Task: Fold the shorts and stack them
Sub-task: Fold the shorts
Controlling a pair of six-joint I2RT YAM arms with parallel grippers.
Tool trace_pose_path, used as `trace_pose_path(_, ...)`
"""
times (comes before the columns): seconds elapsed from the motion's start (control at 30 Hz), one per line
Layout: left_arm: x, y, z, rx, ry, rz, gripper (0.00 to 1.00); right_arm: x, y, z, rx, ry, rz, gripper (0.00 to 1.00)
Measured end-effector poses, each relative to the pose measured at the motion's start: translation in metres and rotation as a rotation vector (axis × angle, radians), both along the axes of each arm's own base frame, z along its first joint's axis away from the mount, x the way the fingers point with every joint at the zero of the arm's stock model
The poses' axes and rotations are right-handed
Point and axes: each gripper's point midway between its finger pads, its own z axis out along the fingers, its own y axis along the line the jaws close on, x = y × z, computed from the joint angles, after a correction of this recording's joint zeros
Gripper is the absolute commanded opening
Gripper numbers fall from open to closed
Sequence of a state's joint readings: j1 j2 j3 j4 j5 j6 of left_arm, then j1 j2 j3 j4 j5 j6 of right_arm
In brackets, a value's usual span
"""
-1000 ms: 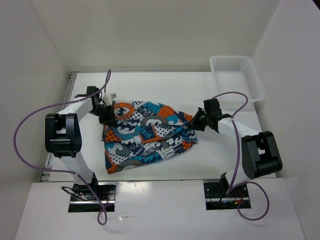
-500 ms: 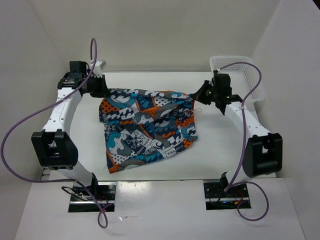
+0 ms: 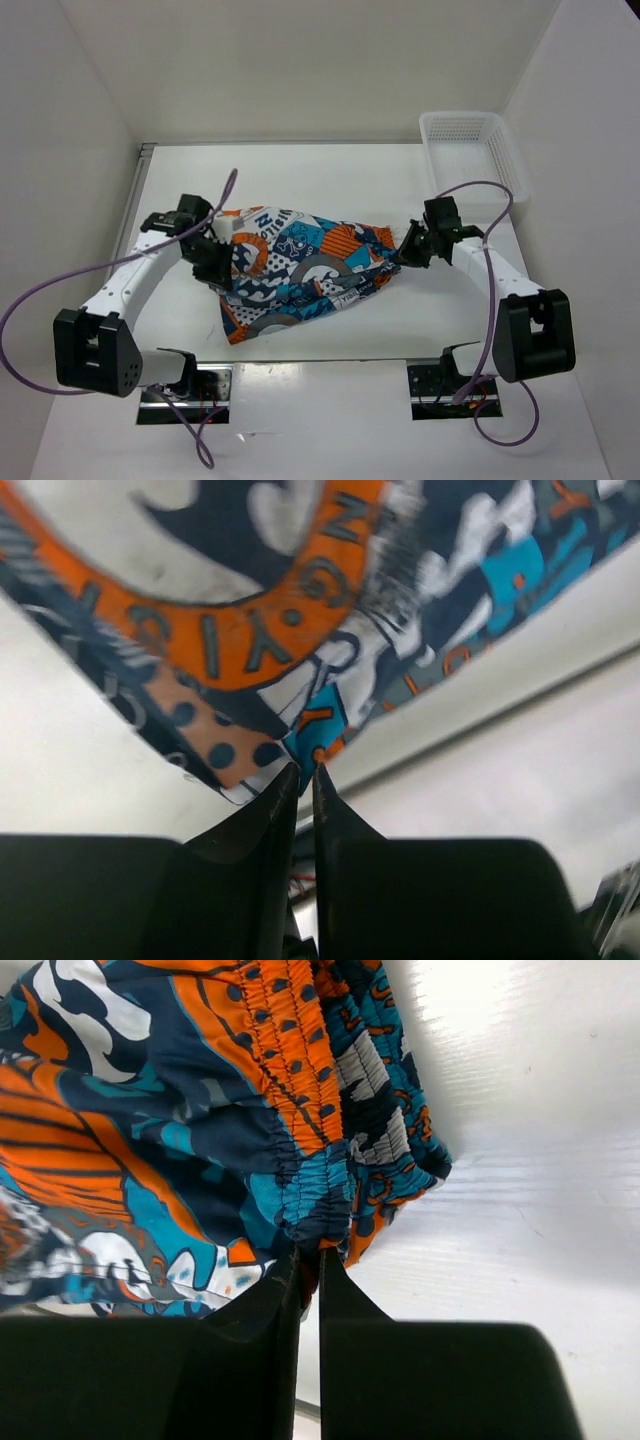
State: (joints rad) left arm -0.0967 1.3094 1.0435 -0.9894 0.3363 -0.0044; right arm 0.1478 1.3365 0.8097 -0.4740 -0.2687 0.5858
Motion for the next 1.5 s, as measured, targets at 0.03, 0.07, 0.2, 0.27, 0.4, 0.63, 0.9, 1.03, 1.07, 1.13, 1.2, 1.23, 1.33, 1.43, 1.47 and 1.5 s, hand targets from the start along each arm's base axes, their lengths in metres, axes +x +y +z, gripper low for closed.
trace_pose_path(0.03, -0.01, -0.007, -0.004, 0.007, 0.021, -0.037, 0.21, 0.0, -0.001, 0.0, -0.004, 0.004, -0.002, 0.1)
trace_pose_path(0.07, -0.02, -0.012, -0.007, 0.018, 0.039, -0.075, 0.21, -0.001, -0.001, 0.001, -0.008, 0.008, -0.004, 0.11)
trace_pose_path(0.2, -0.047, -0.021, -0.008, 0.04, 0.079, -0.154, 0.22, -0.002, -0.006, 0.006, -0.036, 0.02, -0.007, 0.18)
trace_pose_path(0.27, -0.053, -0.018, -0.006, 0.051, 0.092, -0.155, 0.22, -0.005, -0.01, 0.01, -0.059, 0.021, -0.01, 0.2)
trace_pose_path(0.4, -0.063, -0.015, -0.005, 0.067, 0.11, -0.162, 0.22, -0.008, -0.015, 0.026, -0.079, -0.007, -0.012, 0.2)
trace_pose_path(0.63, -0.072, -0.013, -0.002, 0.072, 0.134, -0.17, 0.27, -0.009, -0.017, 0.033, -0.1, 0.013, 0.015, 0.48)
trace_pose_path(0.9, -0.003, -0.014, 0.0, 0.108, -0.112, -0.12, 0.4, 0.006, -0.038, 0.069, -0.258, -0.03, -0.039, 0.45)
trace_pose_path(1.03, 0.034, -0.016, -0.022, 0.147, -0.139, -0.108, 0.4, 0.023, 0.005, 0.096, -0.292, -0.19, 0.06, 0.38)
trace_pose_path(1.07, 0.041, -0.017, -0.034, 0.158, -0.122, -0.111, 0.4, 0.025, 0.021, 0.093, -0.287, -0.202, 0.101, 0.32)
trace_pose_path(1.13, 0.051, -0.017, -0.056, 0.188, -0.085, -0.112, 0.4, 0.029, 0.049, 0.071, -0.282, -0.177, 0.173, 0.25)
trace_pose_path(1.2, 0.058, -0.015, -0.077, 0.216, -0.053, -0.111, 0.39, 0.037, 0.064, 0.036, -0.286, -0.107, 0.204, 0.16)
trace_pose_path(1.23, 0.061, -0.014, -0.084, 0.228, -0.046, -0.11, 0.39, 0.039, 0.067, 0.014, -0.292, -0.059, 0.21, 0.13)
trace_pose_path(1.33, 0.072, -0.011, -0.096, 0.257, -0.055, -0.101, 0.38, 0.034, 0.068, -0.04, -0.316, 0.065, 0.213, 0.09)
trace_pose_path(1.43, 0.089, -0.011, -0.105, 0.269, -0.056, -0.088, 0.37, 0.028, 0.067, -0.061, -0.32, 0.121, 0.206, 0.06)
trace_pose_path(1.47, 0.095, -0.011, -0.107, 0.272, -0.045, -0.083, 0.37, 0.029, 0.068, -0.063, -0.316, 0.122, 0.202, 0.06)
trace_pose_path(1.5, 0.101, -0.01, -0.107, 0.272, -0.041, -0.077, 0.37, 0.031, 0.07, -0.064, -0.31, 0.116, 0.196, 0.04)
